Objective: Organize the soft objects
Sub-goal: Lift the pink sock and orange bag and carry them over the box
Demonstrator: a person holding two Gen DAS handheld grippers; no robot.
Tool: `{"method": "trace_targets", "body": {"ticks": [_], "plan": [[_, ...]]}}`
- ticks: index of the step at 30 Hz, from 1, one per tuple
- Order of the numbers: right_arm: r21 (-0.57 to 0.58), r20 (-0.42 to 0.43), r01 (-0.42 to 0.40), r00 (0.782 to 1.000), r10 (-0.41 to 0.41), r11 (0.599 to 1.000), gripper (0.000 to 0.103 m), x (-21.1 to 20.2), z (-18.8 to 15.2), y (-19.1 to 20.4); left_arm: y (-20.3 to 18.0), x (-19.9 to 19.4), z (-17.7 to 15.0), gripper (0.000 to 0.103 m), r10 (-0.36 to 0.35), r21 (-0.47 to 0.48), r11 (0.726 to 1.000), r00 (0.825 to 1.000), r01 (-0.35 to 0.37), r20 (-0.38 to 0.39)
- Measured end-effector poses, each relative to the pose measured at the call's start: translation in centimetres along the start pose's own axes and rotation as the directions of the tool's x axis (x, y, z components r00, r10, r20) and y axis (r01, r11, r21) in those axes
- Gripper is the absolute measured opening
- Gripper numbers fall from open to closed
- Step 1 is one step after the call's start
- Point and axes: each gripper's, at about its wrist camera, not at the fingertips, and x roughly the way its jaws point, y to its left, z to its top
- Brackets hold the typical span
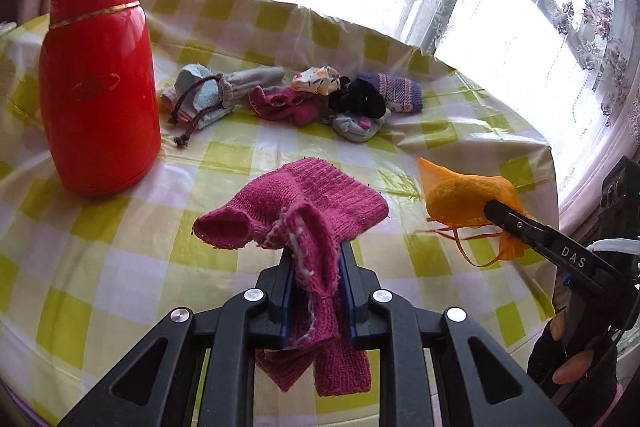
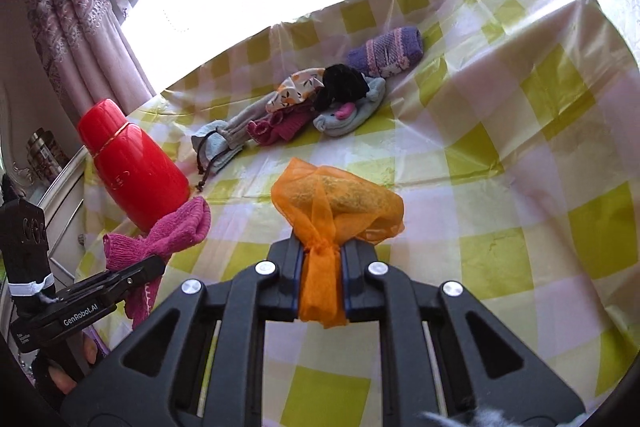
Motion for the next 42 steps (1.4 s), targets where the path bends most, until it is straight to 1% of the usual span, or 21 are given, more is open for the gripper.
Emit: {"method": "trace_targets", "body": {"ticks": [3,6,7,10,13,15,18,22,23,28,32,34,38,42], "plan": [[-0.069,0.092,-0.006,0.996,0.012,0.998,0.017,-3.2,1.3,2.5,-1.3,-3.3,1.2,0.02,0.01,0.043,0.999,0.995,-0.014,0.1],[-0.136,0.187,0.005,0.982,0.021,0.991,0.017,-6.5,2.2,5.2,-2.8,-6.6,2.4,0.02,0.032,0.082,0.995,0.978,-0.05,0.204],[-0.155,0.216,0.01,0.976,0.024,0.988,0.017,-7.6,2.3,6.0,-3.2,-7.5,2.7,0.02,0.041,0.099,0.993,0.973,-0.065,0.227],[-0.205,0.275,0.021,0.961,0.037,0.978,0.017,-10.2,2.4,7.9,-4.2,-9.6,3.0,0.02,0.064,0.138,0.985,0.956,-0.108,0.287],[-0.249,0.301,0.029,0.952,0.049,0.968,0.017,-11.9,2.3,9.6,-4.3,-11.3,2.7,0.021,0.068,0.139,0.983,0.946,-0.118,0.318],[-0.264,0.311,0.024,0.948,0.062,0.964,0.017,-12.9,2.1,10.4,-4.4,-12.4,2.4,0.021,0.081,0.15,0.979,0.937,-0.139,0.34],[-0.292,0.319,0.014,0.944,0.084,0.956,0.017,-14.1,1.6,11.6,-4.4,-13.8,1.8,0.021,0.102,0.166,0.971,0.924,-0.174,0.368],[-0.333,0.313,-0.007,0.943,0.117,0.943,0.017,-14.8,1.0,13.3,-3.8,-15.3,1.2,0.021,0.119,0.174,0.965,0.918,-0.197,0.379],[-0.342,0.308,-0.013,0.943,0.126,0.94,0.017,-14.9,0.8,13.8,-3.6,-15.6,1.0,0.021,0.124,0.176,0.963,0.917,-0.203,0.378],[-0.377,0.264,-0.066,0.948,0.176,0.924,0.017,-14.4,0.0,15.7,-1.9,-16.5,-0.2,0.021,0.146,0.164,0.963,0.928,-0.213,0.342],[-0.388,0.228,-0.12,0.948,0.221,0.914,0.017,-13.9,-0.5,17.0,-0.3,-17.2,-0.8,0.021,0.178,0.148,0.96,0.926,-0.237,0.332],[-0.402,0.221,-0.132,0.946,0.236,0.906,0.017,-13.9,-0.6,17.7,0.4,-17.8,-1.1,0.021,0.193,0.138,0.958,0.923,-0.25,0.332],[-0.441,0.199,-0.171,0.938,0.282,0.881,0.017,-14.0,-0.8,19.7,1.9,-19.2,-1.8,0.021,0.227,0.117,0.953,0.913,-0.28,0.339],[-0.491,0.149,-0.236,0.926,0.347,0.839,0.017,-13.8,-1.4,22.2,4.0,-20.8,-2.4,0.021,0.27,0.081,0.947,0.905,-0.312,0.329]]}}
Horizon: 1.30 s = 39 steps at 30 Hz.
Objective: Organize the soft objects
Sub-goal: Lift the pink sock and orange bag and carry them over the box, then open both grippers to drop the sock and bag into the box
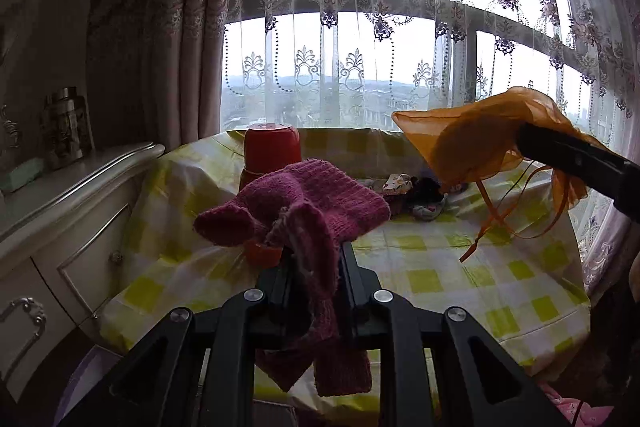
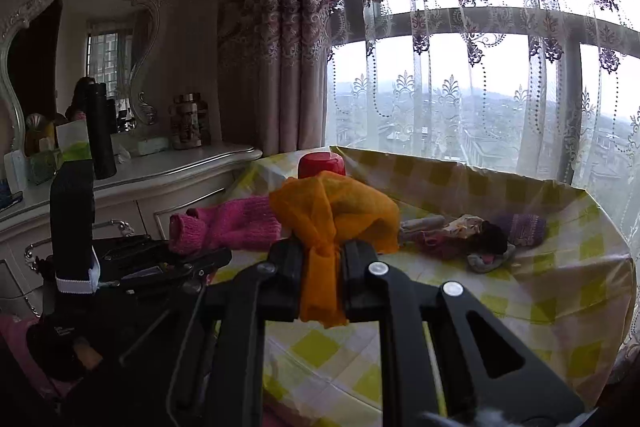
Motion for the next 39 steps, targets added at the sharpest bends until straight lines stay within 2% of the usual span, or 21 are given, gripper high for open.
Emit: {"method": "trace_targets", "body": {"ticks": [4,8,12,17,24,26,29,31,34,39], "plan": [[-0.048,-0.026,-0.089,0.996,0.088,0.995,0.017,1.4,0.0,2.9,2.6,-1.2,-1.2,0.021,0.057,-0.029,0.998,0.998,-0.058,-0.04],[-0.101,-0.061,-0.168,0.985,0.162,0.981,0.017,2.7,-0.4,6.1,5.7,-2.3,-3.2,0.021,0.125,-0.072,0.989,0.987,-0.132,-0.099],[-0.164,-0.1,-0.234,0.971,0.219,0.958,0.017,4.0,-0.9,9.2,9.1,-3.3,-5.6,0.021,0.187,-0.131,0.969,0.969,-0.209,-0.164],[-0.228,-0.164,-0.312,0.946,0.279,0.922,0.017,6.1,-1.3,12.8,12.7,-4.0,-8.8,0.021,0.255,-0.203,0.931,0.937,-0.305,-0.237],[-0.235,-0.294,-0.445,0.88,0.373,0.864,0.017,9.0,-2.2,16.7,15.6,-4.4,-11.7,0.021,0.316,-0.232,0.89,0.897,-0.393,-0.31],[-0.237,-0.349,-0.483,0.852,0.39,0.843,0.017,9.7,-2.9,17.6,16.3,-4.3,-12.3,0.021,0.318,-0.247,0.88,0.89,-0.405,-0.326],[-0.263,-0.429,-0.528,0.813,0.392,0.807,0.017,10.3,-4.4,19.1,17.3,-4.0,-13.3,0.022,0.329,-0.255,0.866,0.874,-0.431,-0.359],[-0.288,-0.463,-0.541,0.801,0.38,0.79,0.017,10.5,-5.7,19.9,18.0,-3.5,-14.2,0.022,0.333,-0.254,0.857,0.857,-0.449,-0.393],[-0.289,-0.514,-0.571,0.77,0.379,0.768,0.017,10.9,-7.5,20.7,18.8,-3.1,-15.5,0.022,0.329,-0.265,0.843,0.837,-0.469,-0.436],[-0.297,-0.589,-0.616,0.72,0.368,0.73,0.017,11.4,-10.3,22.0,19.9,-2.4,-17.4,0.026,0.317,-0.266,0.823,0.793,-0.503,-0.52]]}}
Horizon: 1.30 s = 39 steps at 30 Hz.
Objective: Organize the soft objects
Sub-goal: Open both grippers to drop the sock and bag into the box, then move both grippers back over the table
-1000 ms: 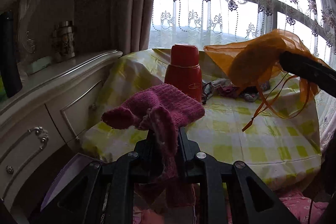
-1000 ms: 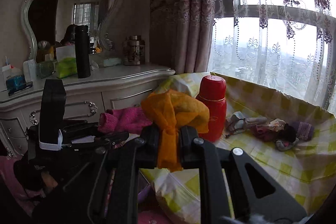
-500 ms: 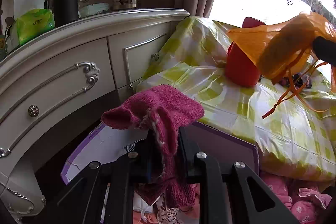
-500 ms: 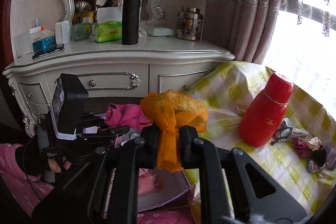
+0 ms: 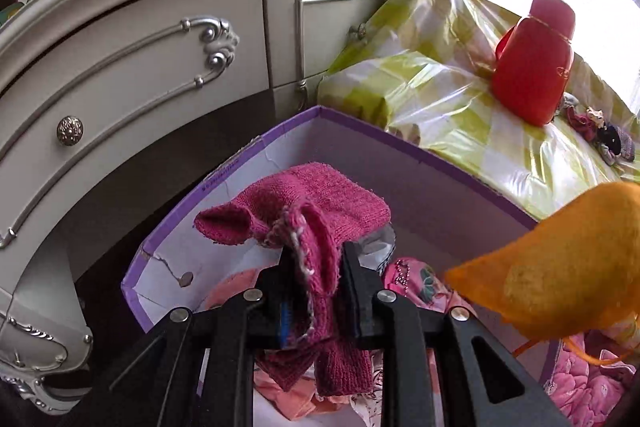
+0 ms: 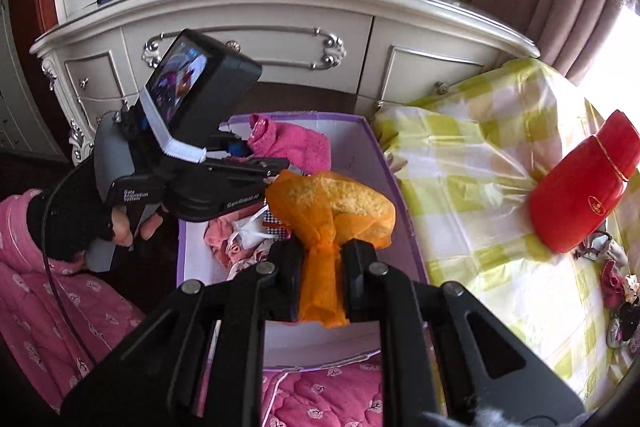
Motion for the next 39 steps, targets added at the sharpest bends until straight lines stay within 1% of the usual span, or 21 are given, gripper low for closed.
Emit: {"method": "trace_targets", "body": {"ticks": [1,2,3,5,6,7,10,15,19,21,23,24,25,27,28,30,32,33,35,38,39], "plan": [[-0.002,-0.018,-0.019,1.0,0.019,1.0,0.019,0.5,-0.2,0.2,0.2,0.4,-0.1,0.028,0.006,-0.013,1.0,1.0,-0.006,-0.023],[-0.003,-0.039,-0.043,0.998,0.042,0.999,0.02,1.1,-0.4,0.3,0.5,0.7,-0.2,0.036,0.015,-0.029,0.999,0.999,-0.016,-0.046],[0.001,-0.063,-0.065,0.996,0.065,0.998,0.026,1.6,-0.6,0.4,0.8,1.1,-0.2,0.048,0.029,-0.043,0.999,0.997,-0.032,-0.071],[0.012,-0.093,-0.087,0.992,0.088,0.996,0.04,2.2,-1.1,0.4,1.0,1.7,-0.3,0.063,0.066,-0.052,0.996,0.993,-0.071,-0.1],[0.014,-0.103,-0.095,0.99,0.096,0.995,0.05,2.3,-1.4,0.3,1.0,1.9,-0.4,0.069,0.083,-0.041,0.995,0.991,-0.087,-0.106],[0.015,-0.105,-0.098,0.99,0.099,0.995,0.056,2.2,-1.6,0.2,0.9,2.0,-0.5,0.07,0.105,-0.024,0.994,0.988,-0.109,-0.113],[0.035,-0.092,-0.096,0.991,0.099,0.995,0.059,1.5,-2.2,-0.6,0.5,2.4,-0.8,0.071,0.163,0.021,0.987,0.978,-0.162,-0.132],[0.152,-0.039,-0.058,0.997,0.065,0.987,0.064,-0.6,-3.7,-4.0,0.1,3.2,-1.0,0.072,0.202,0.035,0.979,0.962,-0.198,-0.183],[0.297,-0.006,0.013,1.0,-0.012,0.955,0.068,-2.9,-6.1,-9.1,-2.0,3.4,-0.6,0.072,0.184,0.076,0.982,0.966,-0.173,-0.181],[0.389,0.002,0.05,0.998,-0.055,0.92,0.069,-4.0,-8.0,-12.3,-4.1,2.8,0.0,0.072,0.137,0.111,0.986,0.98,-0.121,-0.143],[0.466,-0.001,0.109,0.992,-0.123,0.878,0.07,-5.2,-10.3,-15.6,-7.1,1.5,0.9,0.072,0.032,0.144,0.989,0.997,-0.021,-0.075],[0.503,-0.013,0.15,0.986,-0.166,0.851,0.07,-5.8,-11.5,-17.3,-8.8,0.9,1.4,0.072,-0.038,0.168,0.985,0.998,0.046,-0.047],[0.54,-0.034,0.194,0.977,-0.209,0.819,0.07,-6.3,-12.9,-19.0,-10.7,0.3,1.8,0.075,-0.111,0.199,0.973,0.993,0.114,-0.029],[0.618,-0.082,0.267,0.957,-0.277,0.739,0.071,-7.4,-15.9,-22.8,-14.9,-0.3,2.6,0.084,-0.251,0.26,0.933,0.968,0.25,-0.03],[0.66,-0.101,0.29,0.948,-0.301,0.693,0.071,-7.9,-17.4,-24.5,-17.2,-0.3,2.9,0.084,-0.306,0.293,0.907,0.951,0.304,-0.04],[0.736,-0.126,0.319,0.931,-0.342,0.597,0.071,-9.1,-20.5,-28.0,-22.3,0.0,3.3,0.084,-0.38,0.382,0.843,0.922,0.378,-0.075],[0.786,-0.159,0.353,0.909,-0.386,0.508,0.071,-10.2,-23.2,-31.1,-27.7,0.7,3.6,0.084,-0.43,0.485,0.766,0.897,0.422,-0.102],[0.805,-0.172,0.367,0.897,-0.407,0.467,0.071,-10.6,-24.4,-32.6,-30.4,1.2,3.6,0.084,-0.439,0.52,0.74,0.892,0.427,-0.108],[0.838,-0.204,0.387,0.877,-0.435,0.386,0.071,-11.2,-26.4,-35.5,-34.9,2.2,4.0,0.084,-0.477,0.562,0.695,0.872,0.449,-0.106],[0.881,-0.212,0.373,0.862,-0.461,0.293,0.071,-11.8,-28.6,-39.8,-40.5,4.5,4.8,0.084,-0.501,0.576,0.674,0.859,0.463,-0.105],[0.886,-0.216,0.375,0.853,-0.475,0.272,0.071,-12.0,-28.9,-41.2,-42.0,5.2,5.1,0.084,-0.503,0.573,0.676,0.858,0.464,-0.101]]}}
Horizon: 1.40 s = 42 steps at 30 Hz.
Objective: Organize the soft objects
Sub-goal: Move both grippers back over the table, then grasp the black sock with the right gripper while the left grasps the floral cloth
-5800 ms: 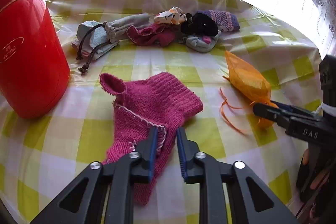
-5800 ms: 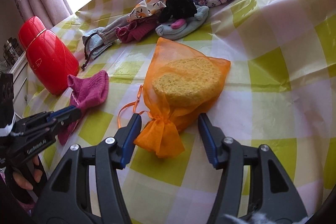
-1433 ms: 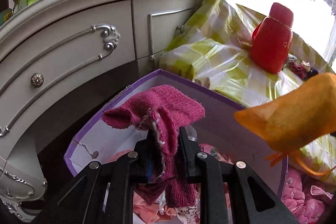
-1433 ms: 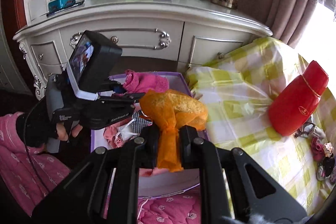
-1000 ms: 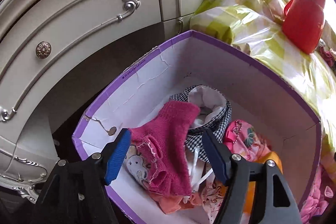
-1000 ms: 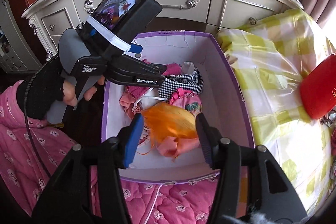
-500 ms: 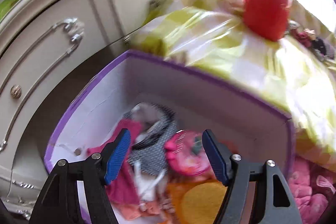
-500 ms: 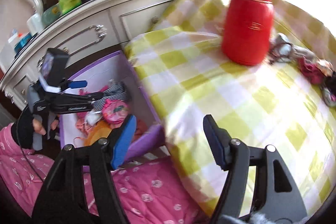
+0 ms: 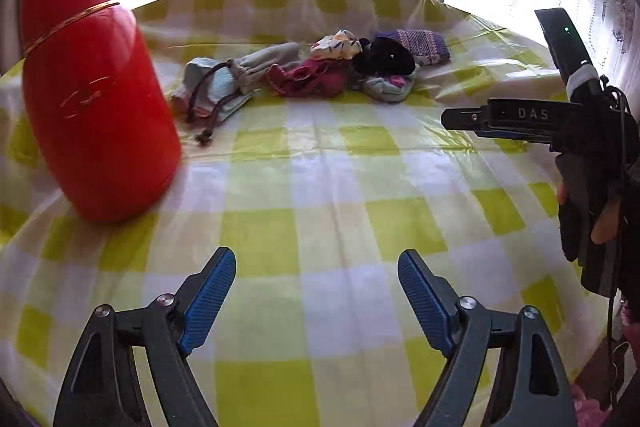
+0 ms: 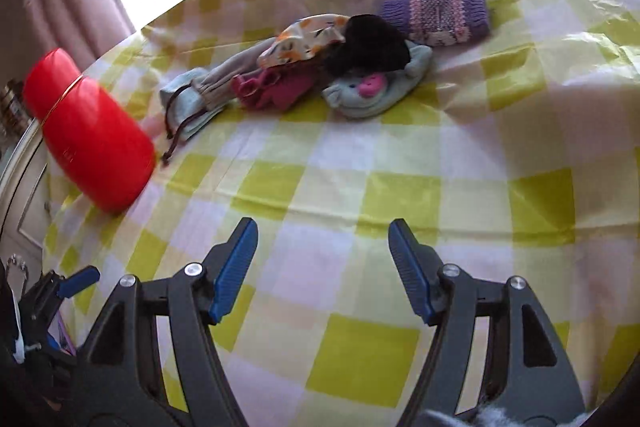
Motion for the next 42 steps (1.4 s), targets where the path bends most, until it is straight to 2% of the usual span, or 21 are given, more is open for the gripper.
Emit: {"method": "trace_targets", "body": {"ticks": [2,5,7,11,14,15,16,17,19,23,26,29,31,34,35,36,37,38,39,42], "plan": [[0.004,0.05,0.012,0.999,-0.012,1.0,0.071,0.8,2.4,-0.7,-0.3,1.6,1.0,0.084,0.006,-0.014,1.0,1.0,-0.006,-0.002],[-0.05,0.129,0.042,0.991,-0.036,0.998,0.073,2.0,6.4,-0.7,0.2,2.9,0.9,0.084,-0.002,-0.044,0.999,1.0,0.002,-0.007],[-0.094,0.146,0.055,0.988,-0.04,0.994,0.082,3.6,8.9,-0.6,0.9,3.8,0.5,0.084,-0.025,-0.075,0.997,0.998,0.021,-0.051],[-0.167,0.088,0.092,0.993,-0.078,0.982,0.083,8.6,12.3,-1.0,2.2,4.0,0.6,0.088,-0.078,-0.145,0.987,0.996,0.072,-0.036],[-0.196,0.037,0.074,0.997,-0.068,0.978,0.083,11.3,12.8,-1.5,1.9,4.0,0.6,0.088,-0.069,-0.136,0.989,0.997,0.063,-0.044],[-0.201,0.04,0.06,0.998,-0.053,0.978,0.072,11.2,12.5,-1.5,1.9,4.0,0.7,0.088,-0.068,-0.134,0.989,0.996,0.061,-0.051],[-0.196,0.045,0.057,0.998,-0.049,0.979,0.031,10.6,12.1,-1.6,2.0,4.1,0.9,0.088,-0.072,-0.137,0.989,0.996,0.063,-0.058],[-0.181,0.043,0.023,0.999,-0.015,0.983,0.019,9.5,11.5,-1.7,2.1,4.3,1.3,0.088,-0.078,-0.144,0.987,0.995,0.068,-0.063],[-0.162,0.104,-0.033,0.993,0.05,0.986,0.02,5.9,9.8,-1.7,2.4,4.9,2.6,0.088,-0.083,-0.146,0.987,0.994,0.072,-0.068],[-0.158,0.188,0.015,0.982,0.015,0.987,0.02,-1.1,5.0,-1.8,1.8,7.7,7.5,0.088,-0.021,-0.09,0.996,0.999,0.017,-0.034],[-0.141,0.196,0.002,0.98,0.026,0.99,0.02,-4.3,1.3,-2.3,0.2,11.0,12.1,0.088,0.023,-0.019,1.0,1.0,-0.023,0.001],[-0.114,0.145,-0.032,0.988,0.048,0.993,0.02,-4.4,-1.1,-2.7,-2.2,14.8,16.4,0.088,0.081,0.093,0.992,0.997,-0.082,0.02],[-0.107,0.124,-0.042,0.991,0.055,0.993,0.02,-4.2,-2.4,-2.9,-4.1,16.9,18.5,0.088,0.154,0.194,0.968,0.987,-0.159,0.042],[-0.079,0.097,-0.065,0.993,0.073,0.995,0.02,-3.4,-3.2,-3.4,-7.2,20.1,20.5,0.088,0.278,0.364,0.886,0.957,-0.288,0.079],[-0.072,0.102,-0.068,0.992,0.075,0.995,0.02,-3.4,-3.5,-3.5,-7.7,20.7,20.9,0.082,0.296,0.396,0.865,0.95,-0.309,0.094],[-0.062,0.106,-0.077,0.991,0.083,0.995,0.02,-3.4,-3.7,-3.6,-8.0,20.8,21.2,0.05,0.283,0.406,0.865,0.955,-0.296,0.093],[-0.051,0.11,-0.084,0.99,0.089,0.995,0.02,-3.5,-3.9,-3.8,-7.9,20.5,21.5,0.032,0.261,0.39,0.88,0.963,-0.269,0.075],[-0.04,0.113,-0.087,0.989,0.091,0.995,0.02,-3.4,-4.0,-4.0,-7.4,19.4,21.6,0.026,0.211,0.347,0.911,0.975,-0.221,0.067],[-0.032,0.112,-0.09,0.989,0.093,0.995,0.02,-3.3,-4.2,-4.2,-6.8,17.5,21.3,0.025,0.142,0.293,0.942,0.986,-0.162,0.088],[-0.011,0.119,-0.1,0.988,0.101,0.995,0.02,-3.4,-4.4,-4.6,-4.9,10.9,18.2,0.025,0.019,0.162,0.986,0.99,-0.042,0.139]]}}
